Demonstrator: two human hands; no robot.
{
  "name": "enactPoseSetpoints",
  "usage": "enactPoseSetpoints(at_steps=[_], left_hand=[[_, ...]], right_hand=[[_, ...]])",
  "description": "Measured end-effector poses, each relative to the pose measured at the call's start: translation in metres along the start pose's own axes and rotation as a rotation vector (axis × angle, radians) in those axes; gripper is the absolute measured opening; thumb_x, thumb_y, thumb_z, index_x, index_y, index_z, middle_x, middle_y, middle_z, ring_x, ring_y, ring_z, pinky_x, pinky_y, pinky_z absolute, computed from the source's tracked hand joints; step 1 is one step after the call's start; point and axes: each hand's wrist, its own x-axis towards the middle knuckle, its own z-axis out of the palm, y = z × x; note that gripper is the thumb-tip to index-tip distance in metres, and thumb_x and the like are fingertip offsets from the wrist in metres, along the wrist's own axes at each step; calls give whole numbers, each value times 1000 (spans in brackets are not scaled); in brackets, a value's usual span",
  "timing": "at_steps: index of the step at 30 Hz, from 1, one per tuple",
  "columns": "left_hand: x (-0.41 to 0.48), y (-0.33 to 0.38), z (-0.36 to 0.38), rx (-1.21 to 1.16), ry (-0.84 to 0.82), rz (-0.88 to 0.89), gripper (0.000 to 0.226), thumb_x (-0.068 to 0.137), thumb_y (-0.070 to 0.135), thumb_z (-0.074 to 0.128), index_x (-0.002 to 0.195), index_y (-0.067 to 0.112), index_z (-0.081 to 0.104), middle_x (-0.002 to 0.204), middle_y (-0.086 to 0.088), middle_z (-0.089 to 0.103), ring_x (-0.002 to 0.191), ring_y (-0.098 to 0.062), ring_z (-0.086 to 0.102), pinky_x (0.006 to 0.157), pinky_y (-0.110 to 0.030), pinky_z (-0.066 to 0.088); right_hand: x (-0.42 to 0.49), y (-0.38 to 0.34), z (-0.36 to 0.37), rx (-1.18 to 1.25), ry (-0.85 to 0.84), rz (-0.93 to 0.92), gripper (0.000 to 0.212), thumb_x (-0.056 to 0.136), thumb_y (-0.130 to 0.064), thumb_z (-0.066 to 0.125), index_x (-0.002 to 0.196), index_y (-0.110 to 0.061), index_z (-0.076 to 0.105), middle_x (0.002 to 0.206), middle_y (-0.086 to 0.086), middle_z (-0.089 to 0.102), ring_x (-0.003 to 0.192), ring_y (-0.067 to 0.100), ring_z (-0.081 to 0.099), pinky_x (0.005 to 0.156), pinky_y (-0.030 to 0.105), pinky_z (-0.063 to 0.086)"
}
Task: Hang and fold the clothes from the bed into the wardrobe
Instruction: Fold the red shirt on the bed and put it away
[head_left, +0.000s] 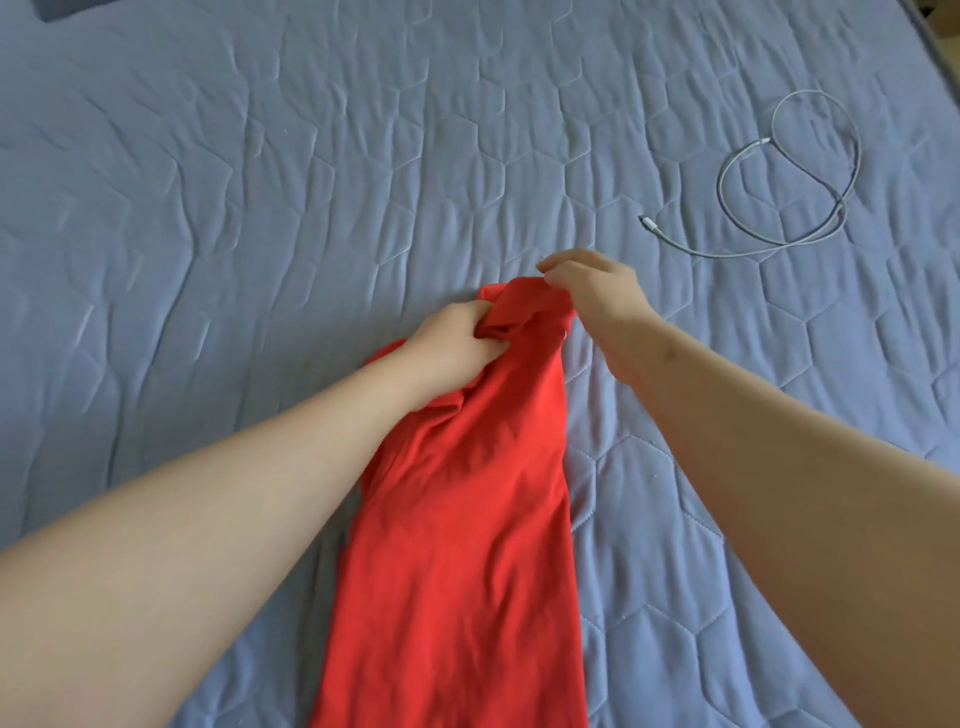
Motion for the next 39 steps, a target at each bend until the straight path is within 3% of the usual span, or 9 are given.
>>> enactPoseSetpoints(at_steps=[4, 6, 9, 14, 23, 26, 29, 32, 39], left_hand=[[1, -3, -13, -321, -110, -28, 23, 89, 0, 55, 104, 16, 60, 96, -1, 63, 89, -11, 58, 87, -26, 45], [6, -10, -18, -393, -113, -66, 20, 89, 1, 56, 94, 20, 60, 88, 3, 63, 82, -9, 58, 83, -23, 47], [14, -20, -22, -459, -118, -145, 18, 87, 3, 60, 90, 21, 62, 85, 2, 65, 77, -10, 61, 77, -22, 51], [24, -25, -17, -566, -106, -190, 17, 88, 4, 58, 95, 19, 62, 86, 2, 66, 76, -11, 63, 77, -24, 52], [17, -40, -28, -163, -263, -215, 50, 77, 20, 74, 121, 25, 51, 107, 4, 56, 98, -12, 57, 89, -28, 44], [14, -45, -42, -145, -269, -242, 32, 78, 5, 71, 104, 19, 58, 113, -8, 63, 100, -24, 62, 87, -36, 52], [15, -51, -46, -133, -159, -222, 30, 79, -2, 67, 100, 18, 58, 106, -9, 64, 88, -20, 60, 66, -24, 49], [12, -59, -42, -23, 21, -241, 29, 75, 16, 75, 96, 24, 58, 102, -6, 63, 90, -19, 59, 75, -27, 50], [-7, -65, -46, 124, 44, -239, 24, 69, 35, 79, 86, 26, 65, 96, 2, 67, 96, -18, 62, 92, -38, 49]], right_hand=[[6, 4, -7, -286, -131, -87, 17, 85, -37, 61, 69, -31, 58, 124, -1, 38, 127, 19, 33, 110, 36, 30], [12, 4, -11, -369, -71, -103, 33, 86, -40, 61, 63, -20, 50, 97, 1, 45, 99, 20, 48, 84, 23, 46], [21, 2, -16, -321, 16, -121, 36, 90, -37, 58, 66, -17, 40, 61, -1, 36, 52, 12, 34, 36, 10, 27], [24, 11, -16, -348, -272, -47, 31, 87, -47, 59, 107, -24, 60, 105, -7, 54, 93, 5, 49, 79, 18, 35], [38, 15, -19, -149, -28, 138, 40, 90, -53, 49, 76, -17, 57, 74, 0, 53, 70, 12, 53, 74, 31, 51], [44, 12, -14, -422, 95, -11, 47, 90, -46, 53, 57, -14, 42, 61, 2, 45, 65, 20, 49, 61, 30, 44], [41, 17, -3, -815, 216, -199, 27, 89, -34, 57, 88, -7, 55, 99, 10, 55, 102, 31, 49, 81, 35, 40], [30, 19, 15, -943, 307, -354, 31, 92, -26, 49, 120, -12, 51, 127, 13, 46, 119, 34, 41, 95, 40, 33], [30, 18, 32, -801, -215, -203, 47, 88, -14, 44, 130, -33, 50, 134, -3, 52, 121, 19, 48, 91, 22, 37]])
